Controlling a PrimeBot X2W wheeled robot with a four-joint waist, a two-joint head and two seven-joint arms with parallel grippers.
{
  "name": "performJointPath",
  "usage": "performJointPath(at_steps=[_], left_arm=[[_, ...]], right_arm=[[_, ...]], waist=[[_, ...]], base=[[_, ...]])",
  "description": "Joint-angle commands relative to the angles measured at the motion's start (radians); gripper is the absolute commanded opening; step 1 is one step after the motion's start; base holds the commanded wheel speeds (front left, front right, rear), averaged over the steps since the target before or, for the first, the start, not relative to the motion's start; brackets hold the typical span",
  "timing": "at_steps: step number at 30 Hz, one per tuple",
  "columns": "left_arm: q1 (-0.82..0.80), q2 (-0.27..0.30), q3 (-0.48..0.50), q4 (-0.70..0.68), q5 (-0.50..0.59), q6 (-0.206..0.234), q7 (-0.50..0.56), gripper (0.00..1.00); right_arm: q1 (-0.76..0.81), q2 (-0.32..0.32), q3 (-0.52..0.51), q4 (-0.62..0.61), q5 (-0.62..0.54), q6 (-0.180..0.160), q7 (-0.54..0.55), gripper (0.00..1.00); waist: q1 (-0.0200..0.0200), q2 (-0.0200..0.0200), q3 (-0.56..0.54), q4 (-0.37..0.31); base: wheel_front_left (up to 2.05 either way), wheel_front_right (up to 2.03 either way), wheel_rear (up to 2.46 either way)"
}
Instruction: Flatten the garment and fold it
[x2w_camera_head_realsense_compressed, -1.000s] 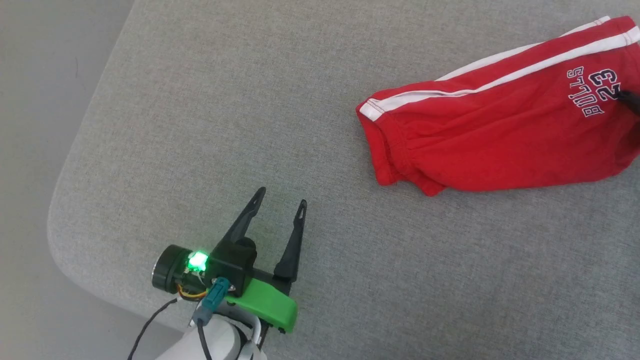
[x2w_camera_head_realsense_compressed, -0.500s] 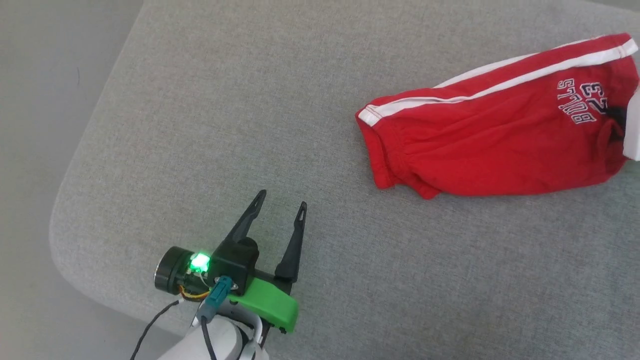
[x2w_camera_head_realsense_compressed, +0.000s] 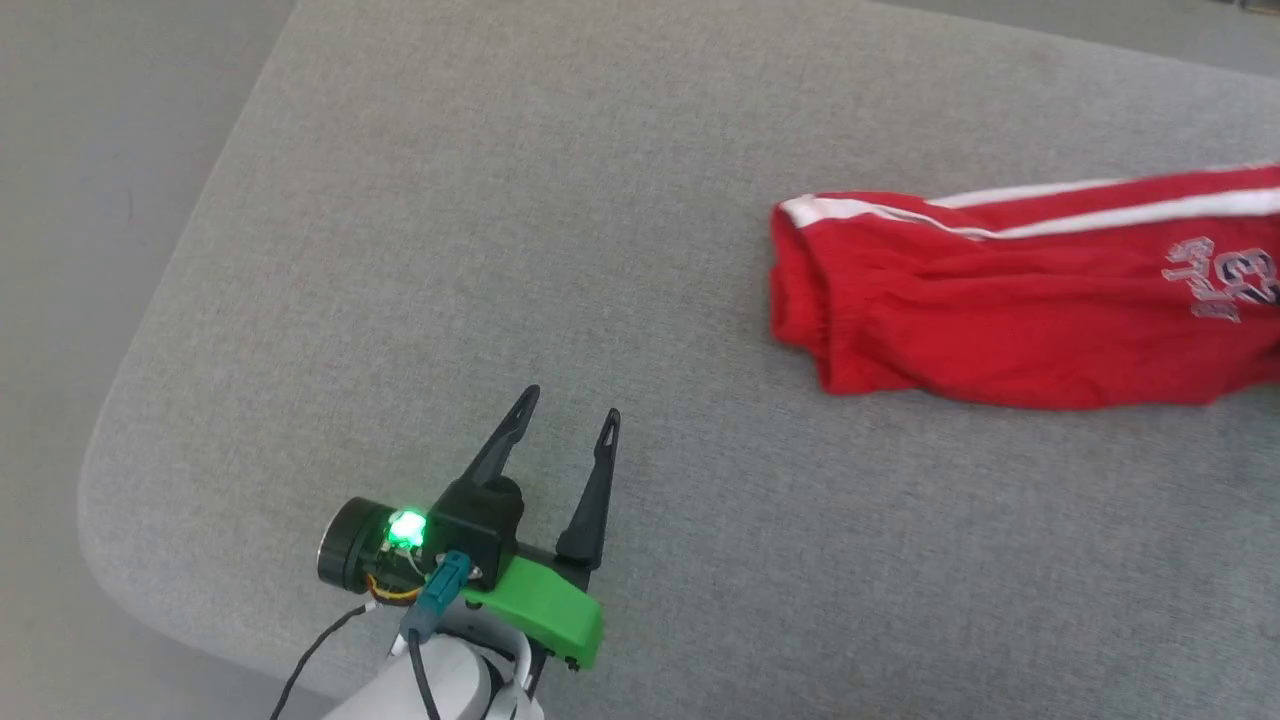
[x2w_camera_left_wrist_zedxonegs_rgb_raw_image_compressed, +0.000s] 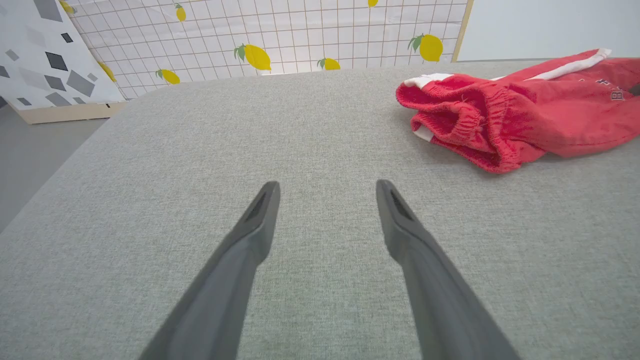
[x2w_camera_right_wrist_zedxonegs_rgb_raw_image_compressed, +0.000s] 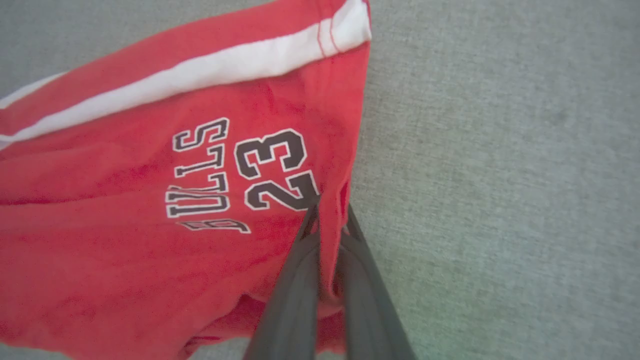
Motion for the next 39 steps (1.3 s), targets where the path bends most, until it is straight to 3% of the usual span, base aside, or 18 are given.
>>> performJointPath(at_steps=[1, 8, 14, 29, 39], left_arm=[[-0.005, 0.002, -0.001, 0.002, -0.002, 0.001, 0.003, 1.0], [0.005, 0.009, -0.006, 0.001, -0.009, 0.002, 0.011, 1.0], [0.005, 0.014, -0.011, 0.0, -0.012, 0.001, 0.021, 1.0], [0.014, 0.02, -0.022, 0.005, -0.028, 0.002, 0.038, 1.0], [0.016, 0.011, -0.034, 0.005, -0.031, 0.006, 0.045, 1.0]], right_arm=[[0.033, -0.005, -0.03, 0.005, -0.007, 0.003, -0.009, 0.0], [0.132, 0.006, -0.196, -0.009, -0.068, 0.003, -0.031, 0.0], [0.171, 0.054, -0.243, -0.081, -0.089, 0.003, -0.022, 0.0], [0.159, 0.206, -0.094, -0.438, 0.023, 0.003, 0.085, 0.0], [0.138, 0.308, 0.032, -0.514, 0.006, 0.003, 0.141, 0.0]], waist=[[-0.0001, 0.0, -0.015, -0.013], [-0.0001, 0.0, -0.043, -0.039], [-0.0001, 0.0, -0.062, -0.056], [-0.0001, 0.0, -0.112, -0.033], [-0.0001, 0.0, -0.103, 0.005]], base=[[0.0, 0.0, 0.0], [0.0, 0.0, 0.0], [0.0, 0.0, 0.0], [0.0, 0.0, 0.0], [0.0, 0.0, 0.0]])
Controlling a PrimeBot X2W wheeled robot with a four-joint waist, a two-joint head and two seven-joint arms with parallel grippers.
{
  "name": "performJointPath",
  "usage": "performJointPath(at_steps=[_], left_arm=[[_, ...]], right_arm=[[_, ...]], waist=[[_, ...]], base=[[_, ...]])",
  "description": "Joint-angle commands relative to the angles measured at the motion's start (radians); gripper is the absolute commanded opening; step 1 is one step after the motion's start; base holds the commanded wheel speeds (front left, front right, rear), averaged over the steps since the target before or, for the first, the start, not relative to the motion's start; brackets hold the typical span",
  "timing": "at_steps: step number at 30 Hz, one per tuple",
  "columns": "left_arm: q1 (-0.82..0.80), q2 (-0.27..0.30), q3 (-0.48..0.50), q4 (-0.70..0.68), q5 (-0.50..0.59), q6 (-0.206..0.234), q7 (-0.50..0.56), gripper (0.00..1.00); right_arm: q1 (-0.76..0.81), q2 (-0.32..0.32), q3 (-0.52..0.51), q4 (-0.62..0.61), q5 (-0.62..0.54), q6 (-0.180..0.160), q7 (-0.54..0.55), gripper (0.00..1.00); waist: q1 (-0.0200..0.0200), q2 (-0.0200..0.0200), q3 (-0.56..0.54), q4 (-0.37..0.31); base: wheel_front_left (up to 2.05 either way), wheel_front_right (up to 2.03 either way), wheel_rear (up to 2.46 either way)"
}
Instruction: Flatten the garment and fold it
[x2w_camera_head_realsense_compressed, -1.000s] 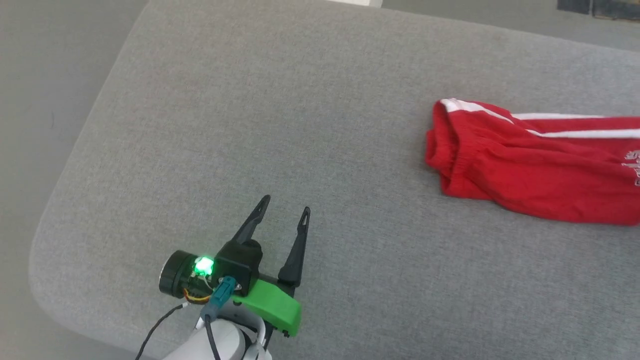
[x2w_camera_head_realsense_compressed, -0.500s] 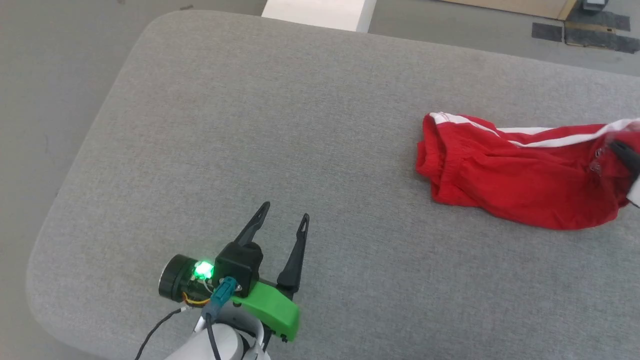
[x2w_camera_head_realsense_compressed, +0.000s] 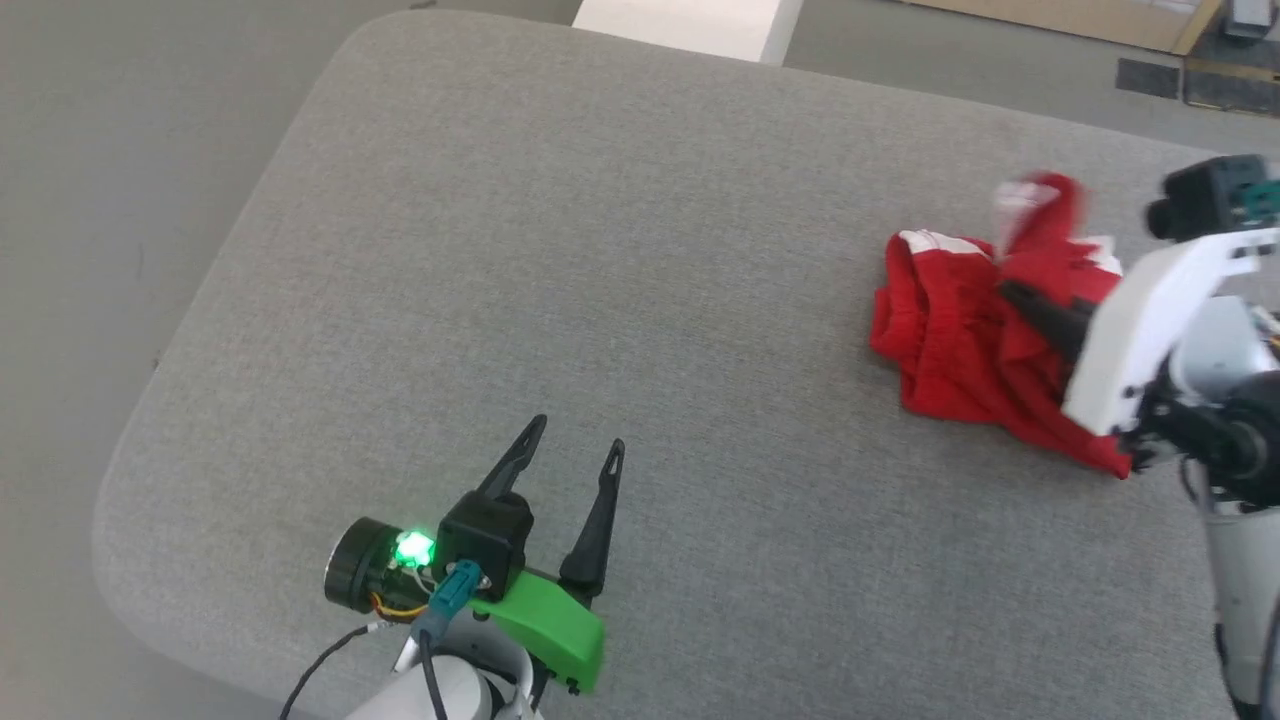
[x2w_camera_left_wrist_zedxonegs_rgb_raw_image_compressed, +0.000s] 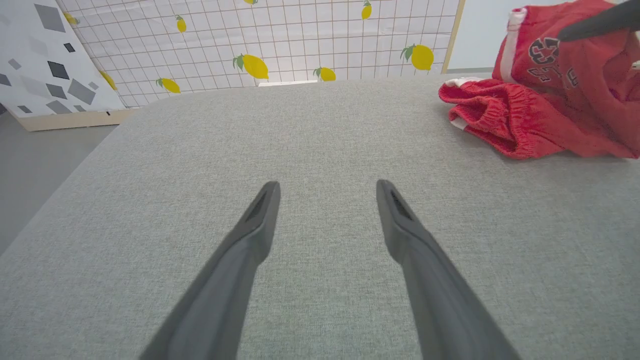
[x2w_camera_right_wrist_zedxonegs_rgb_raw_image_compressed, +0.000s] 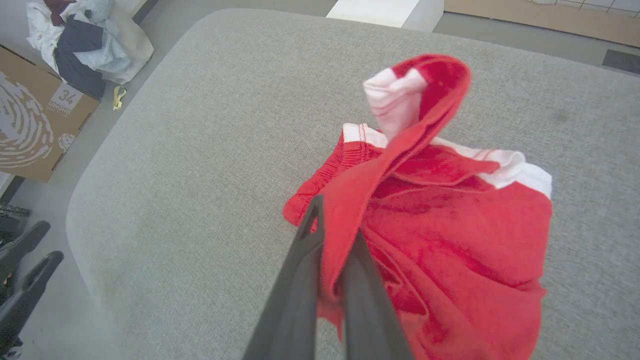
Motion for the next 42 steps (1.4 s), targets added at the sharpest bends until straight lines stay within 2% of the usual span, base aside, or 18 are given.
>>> performJointPath(at_steps=[1, 11, 12, 13, 18, 19, 24, 29, 35, 39, 42], left_arm=[[0.004, -0.006, -0.002, 0.003, -0.01, 0.005, 0.001, 1.0], [0.002, -0.016, -0.008, 0.01, -0.011, 0.008, -0.003, 1.0], [0.001, -0.017, -0.008, 0.011, -0.011, 0.008, -0.004, 1.0], [0.001, -0.017, -0.008, 0.011, -0.012, 0.009, -0.004, 1.0], [-0.002, -0.017, 0.0, 0.019, -0.018, 0.013, -0.007, 1.0], [-0.002, -0.016, 0.008, 0.022, -0.026, 0.015, -0.008, 1.0], [-0.006, -0.008, 0.02, 0.021, -0.037, 0.014, -0.008, 1.0], [-0.018, -0.001, 0.044, 0.007, -0.052, 0.018, -0.008, 1.0], [-0.041, 0.012, 0.089, -0.009, -0.069, 0.033, -0.011, 1.0], [-0.047, 0.024, 0.106, -0.01, -0.078, 0.036, -0.01, 1.0], [-0.045, 0.033, 0.118, -0.011, -0.085, 0.039, -0.011, 1.0]], right_arm=[[-0.021, 0.009, 0.015, -0.004, -0.016, 0.004, 0.003, 0.0], [-0.023, 0.042, 0.094, 0.062, -0.111, 0.004, -0.018, 0.0], [-0.022, 0.043, 0.101, 0.069, -0.121, 0.004, -0.027, 0.96], [-0.02, 0.046, 0.108, 0.077, -0.126, 0.004, -0.032, 1.0], [-0.021, 0.053, 0.162, 0.07, -0.087, 0.004, -0.063, 1.0], [-0.028, 0.025, 0.208, 0.051, -0.061, 0.004, -0.097, 1.0], [-0.052, -0.052, 0.259, 0.019, -0.037, 0.004, -0.198, 1.0], [-0.066, -0.171, 0.276, -0.014, -0.079, 0.004, -0.37, 1.0], [0.004, -0.26, 0.174, -0.027, -0.164, 0.004, -0.621, 1.0], [0.112, -0.253, 0.065, -0.051, -0.222, 0.004, -0.75, 1.0], [0.206, -0.199, -0.027, -0.084, -0.264, 0.004, -0.81, 1.0]], waist=[[0.0, 0.0, 0.007, 0.011], [0.0, 0.0, 0.028, 0.042], [0.0, 0.0, 0.029, 0.042], [0.0, 0.0, 0.03, 0.042], [0.0, 0.0, 0.023, 0.031], [0.0, 0.0, 0.008, 0.013], [0.0, 0.0, -0.018, -0.019], [0.0, 0.0, -0.035, -0.047], [0.0, 0.0, -0.048, -0.075], [0.0, 0.0, -0.054, -0.095], [0.0, 0.0, -0.055, -0.11]], base=[[0.0, 0.0, 0.0], [0.0, 0.0, 0.0], [0.0, 0.0, 0.0], [0.0, 0.0, 0.0], [0.0, 0.0, 0.0], [0.0, 0.0, 0.0], [0.0, 0.0, 0.0], [0.0, 0.0, 0.0], [0.0, 0.0, 0.0], [0.0, 0.0, 0.0], [0.0, 0.0, 0.0]])
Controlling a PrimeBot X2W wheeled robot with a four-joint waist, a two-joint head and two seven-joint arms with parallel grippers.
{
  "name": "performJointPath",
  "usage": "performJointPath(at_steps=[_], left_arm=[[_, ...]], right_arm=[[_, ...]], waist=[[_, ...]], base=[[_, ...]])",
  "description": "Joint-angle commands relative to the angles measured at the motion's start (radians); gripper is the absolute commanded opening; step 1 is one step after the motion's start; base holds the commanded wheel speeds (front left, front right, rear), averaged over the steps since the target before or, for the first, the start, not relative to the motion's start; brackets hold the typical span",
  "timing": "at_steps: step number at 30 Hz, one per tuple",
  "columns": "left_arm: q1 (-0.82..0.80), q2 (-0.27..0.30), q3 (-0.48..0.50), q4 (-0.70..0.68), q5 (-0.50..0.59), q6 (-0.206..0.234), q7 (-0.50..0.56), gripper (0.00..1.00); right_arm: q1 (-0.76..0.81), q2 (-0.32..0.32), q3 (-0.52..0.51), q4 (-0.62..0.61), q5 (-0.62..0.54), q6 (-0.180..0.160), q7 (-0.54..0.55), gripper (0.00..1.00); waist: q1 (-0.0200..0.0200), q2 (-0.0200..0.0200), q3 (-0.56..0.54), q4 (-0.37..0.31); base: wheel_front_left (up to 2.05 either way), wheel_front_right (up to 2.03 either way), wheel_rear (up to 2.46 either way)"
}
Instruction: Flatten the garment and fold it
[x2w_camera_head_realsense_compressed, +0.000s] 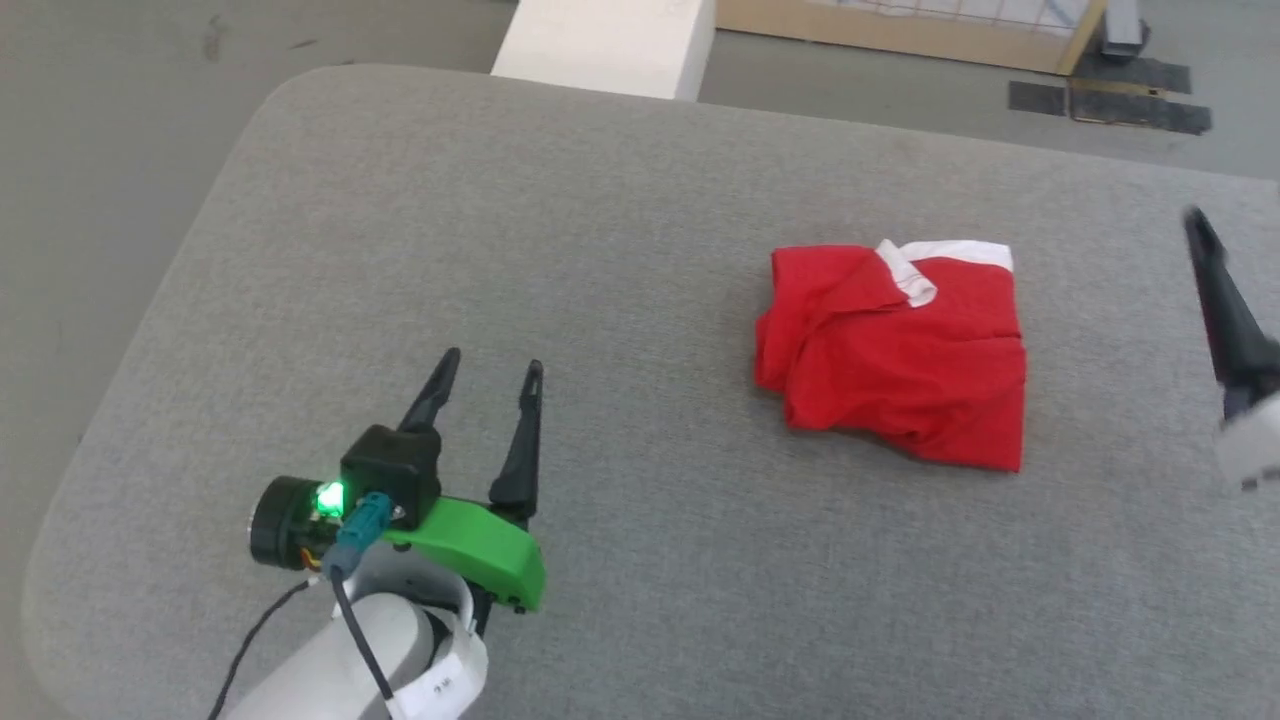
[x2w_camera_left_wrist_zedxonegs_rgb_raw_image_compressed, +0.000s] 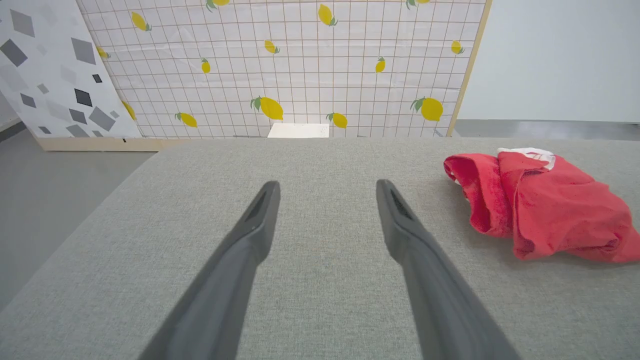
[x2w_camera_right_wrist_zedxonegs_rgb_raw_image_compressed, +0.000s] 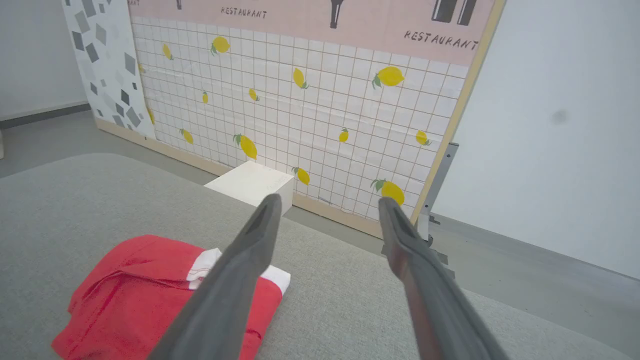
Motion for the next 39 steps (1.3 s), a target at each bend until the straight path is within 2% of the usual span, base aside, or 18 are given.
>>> performJointPath(at_steps=[1, 7, 9, 13, 17, 21, 25, 28, 32, 36, 39], left_arm=[[-0.009, 0.011, 0.009, -0.003, -0.015, 0.006, -0.006, 1.0], [0.005, 0.025, 0.018, 0.0, -0.02, 0.004, -0.015, 1.0], [0.008, 0.029, 0.017, 0.001, -0.018, 0.0, -0.017, 1.0], [0.013, 0.036, 0.014, 0.003, -0.017, -0.005, -0.019, 1.0], [0.007, 0.038, 0.011, -0.001, -0.014, -0.008, -0.02, 1.0], [-0.006, 0.036, 0.009, -0.009, -0.009, -0.01, -0.02, 1.0], [-0.013, 0.032, 0.002, -0.011, -0.004, -0.013, -0.018, 1.0], [-0.021, 0.025, -0.001, -0.009, -0.003, -0.015, -0.019, 1.0], [-0.034, 0.011, -0.007, -0.005, 0.004, -0.019, -0.023, 1.0], [-0.048, -0.005, -0.012, 0.003, 0.009, -0.021, -0.026, 1.0], [-0.056, -0.016, -0.014, 0.008, 0.013, -0.023, -0.03, 1.0]], right_arm=[[0.054, 0.042, -0.037, -0.028, -0.027, 0.003, -0.024, 1.0], [0.227, 0.222, -0.155, -0.129, -0.095, 0.003, -0.05, 1.0], [0.255, 0.26, -0.173, -0.146, -0.107, 0.003, -0.049, 1.0], [0.288, 0.294, -0.173, -0.173, -0.13, 0.003, -0.03, 1.0], [0.276, 0.283, -0.158, -0.183, -0.099, 0.003, 0.037, 1.0], [0.223, 0.209, -0.104, -0.179, 0.0, 0.003, 0.198, 1.0], [0.127, 0.152, -0.074, -0.138, 0.163, 0.003, 0.438, 1.0], [0.029, 0.155, -0.085, -0.088, 0.287, 0.003, 0.636, 1.0], [-0.096, 0.164, -0.103, -0.004, 0.355, 0.003, 0.836, 1.0], [-0.197, 0.196, -0.136, 0.09, 0.338, 0.003, 0.966, 1.0], [-0.25, 0.218, -0.16, 0.15, 0.302, 0.003, 1.019, 1.0]], waist=[[0.0, -0.0001, -0.002, -0.016], [0.0, -0.0001, 0.004, -0.04], [0.0, -0.0001, 0.007, -0.046], [0.0, -0.0001, 0.015, -0.058], [0.0, -0.0001, 0.034, -0.059], [0.0, -0.0001, 0.07, -0.05], [0.0, -0.0001, 0.107, -0.035], [0.0, -0.0001, 0.135, -0.018], [0.0, -0.0001, 0.167, 0.011], [0.0, -0.0001, 0.19, 0.042], [0.0, -0.0001, 0.204, 0.062]], base=[[0.0, 0.0, 0.0], [0.0, 0.0, 0.0], [0.0, 0.0, 0.0], [0.0, 0.0, 0.0], [0.0, 0.0, 0.0], [0.0, 0.0, 0.0], [0.0, 0.0, 0.0], [0.0, 0.0, 0.0], [0.0, 0.0, 0.0], [0.0, 0.0, 0.0], [0.0, 0.0, 0.0]])
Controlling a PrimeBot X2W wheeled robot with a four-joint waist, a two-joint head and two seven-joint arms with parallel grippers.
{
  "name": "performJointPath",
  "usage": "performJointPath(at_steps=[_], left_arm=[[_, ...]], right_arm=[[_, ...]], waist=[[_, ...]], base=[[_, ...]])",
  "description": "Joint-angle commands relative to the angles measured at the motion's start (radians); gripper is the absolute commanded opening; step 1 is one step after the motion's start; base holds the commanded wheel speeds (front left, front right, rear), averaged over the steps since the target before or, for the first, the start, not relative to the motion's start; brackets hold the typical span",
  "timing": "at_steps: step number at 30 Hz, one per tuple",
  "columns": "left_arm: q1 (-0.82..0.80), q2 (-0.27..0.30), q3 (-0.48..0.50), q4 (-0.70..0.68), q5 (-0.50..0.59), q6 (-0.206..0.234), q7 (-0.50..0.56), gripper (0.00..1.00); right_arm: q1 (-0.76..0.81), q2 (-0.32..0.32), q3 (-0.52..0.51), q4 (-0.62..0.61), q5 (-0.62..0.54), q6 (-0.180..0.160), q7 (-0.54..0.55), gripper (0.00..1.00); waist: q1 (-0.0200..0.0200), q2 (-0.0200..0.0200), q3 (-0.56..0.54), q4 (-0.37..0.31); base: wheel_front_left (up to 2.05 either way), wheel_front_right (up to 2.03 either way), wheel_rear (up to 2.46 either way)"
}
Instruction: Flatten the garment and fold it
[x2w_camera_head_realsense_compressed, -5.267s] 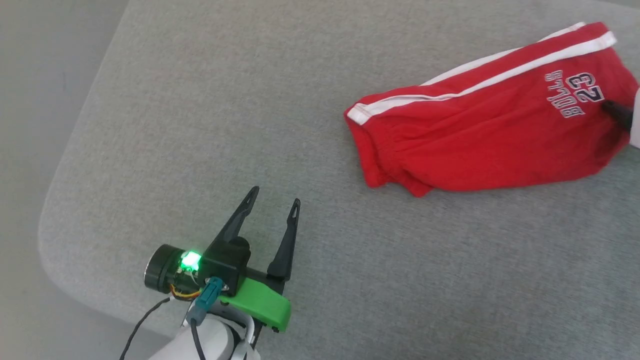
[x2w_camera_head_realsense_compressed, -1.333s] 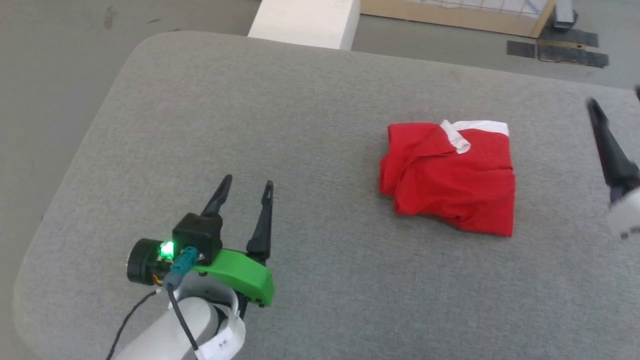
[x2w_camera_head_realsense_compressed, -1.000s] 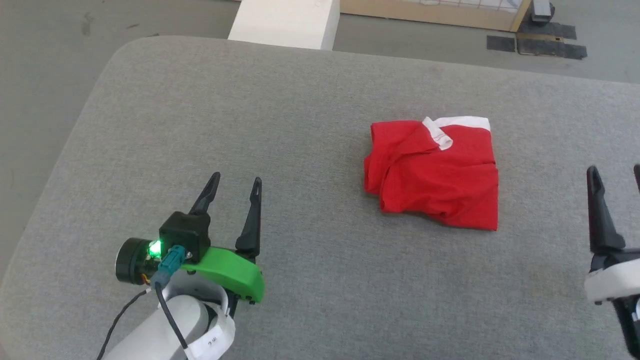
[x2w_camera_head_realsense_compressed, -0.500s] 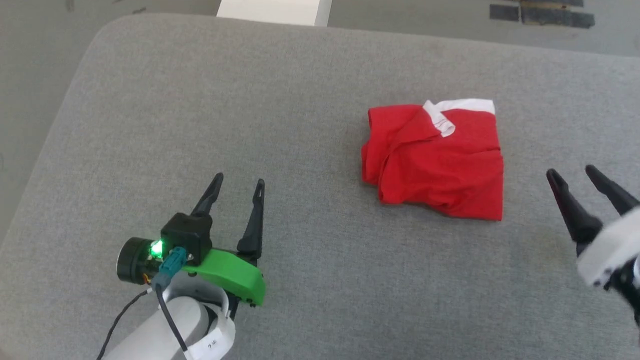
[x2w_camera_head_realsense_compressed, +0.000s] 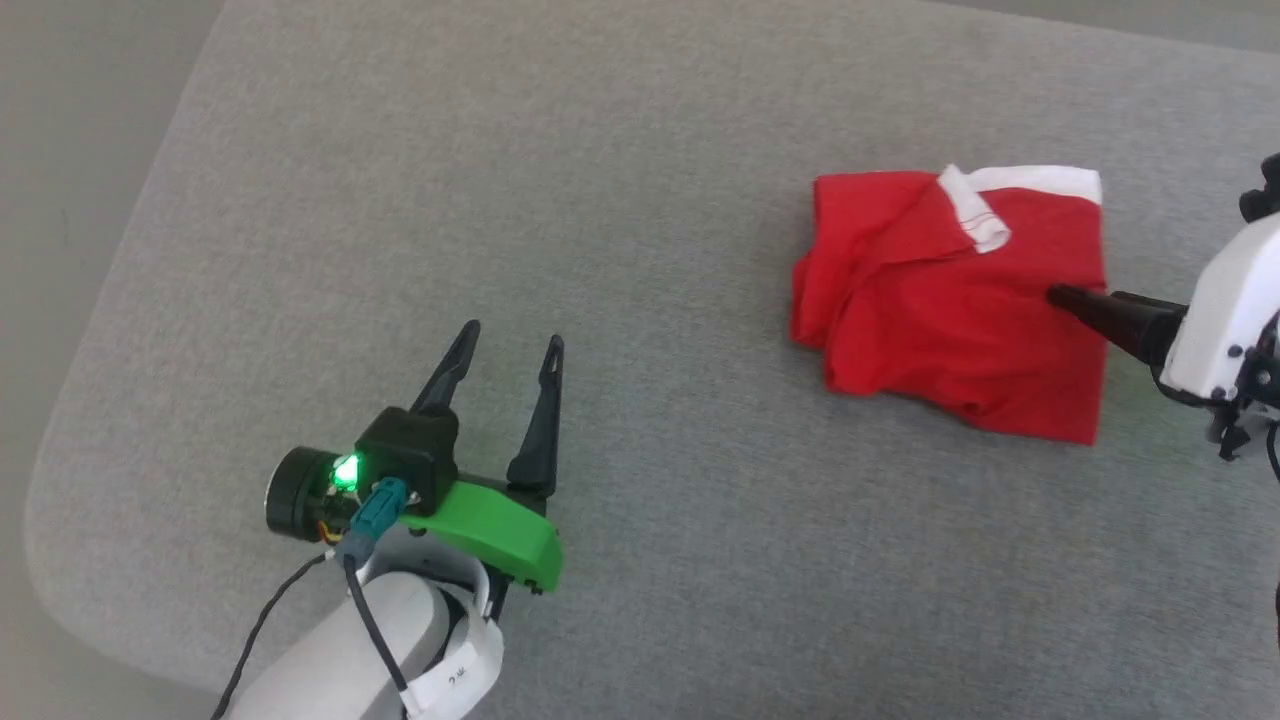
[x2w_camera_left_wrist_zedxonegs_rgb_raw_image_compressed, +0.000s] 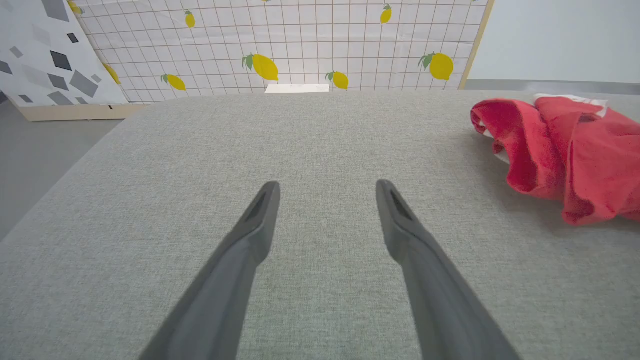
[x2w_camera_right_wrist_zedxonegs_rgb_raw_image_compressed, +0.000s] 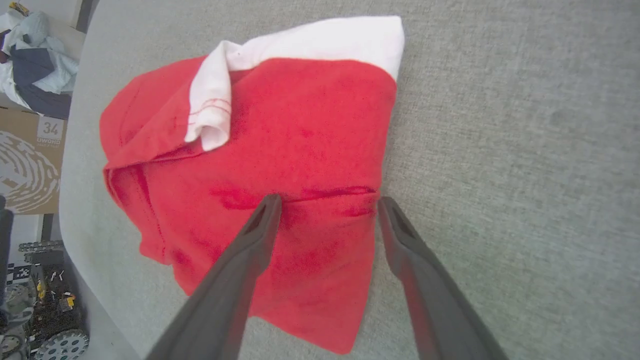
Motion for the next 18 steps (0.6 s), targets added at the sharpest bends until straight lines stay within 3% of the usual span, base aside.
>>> performJointPath(at_steps=[1, 10, 12, 18], left_arm=[[-0.018, -0.007, -0.001, 0.003, 0.005, -0.004, -0.008, 1.0], [-0.03, -0.032, -0.007, 0.02, 0.013, -0.012, -0.016, 1.0], [-0.03, -0.037, -0.009, 0.023, 0.014, -0.013, -0.017, 1.0], [-0.023, -0.046, -0.014, 0.037, 0.014, -0.014, -0.019, 1.0]], right_arm=[[-0.027, 0.011, -0.011, 0.026, -0.023, 0.004, 0.022, 1.0], [-0.084, 0.063, -0.041, 0.115, -0.121, 0.004, 0.109, 1.0], [-0.079, 0.065, -0.028, 0.111, -0.134, 0.004, 0.107, 0.0], [-0.058, 0.037, 0.029, 0.081, -0.14, 0.004, 0.047, 0.0]], waist=[[-0.0001, -0.0001, 0.031, 0.034], [-0.0001, -0.0001, 0.05, 0.073], [-0.0001, -0.0001, 0.05, 0.077], [-0.0001, -0.0001, 0.03, 0.071]], base=[[0.0, 0.0, 0.0], [0.0, 0.0, 0.0], [0.0, 0.0, 0.0], [0.0, 0.0, 0.0]])
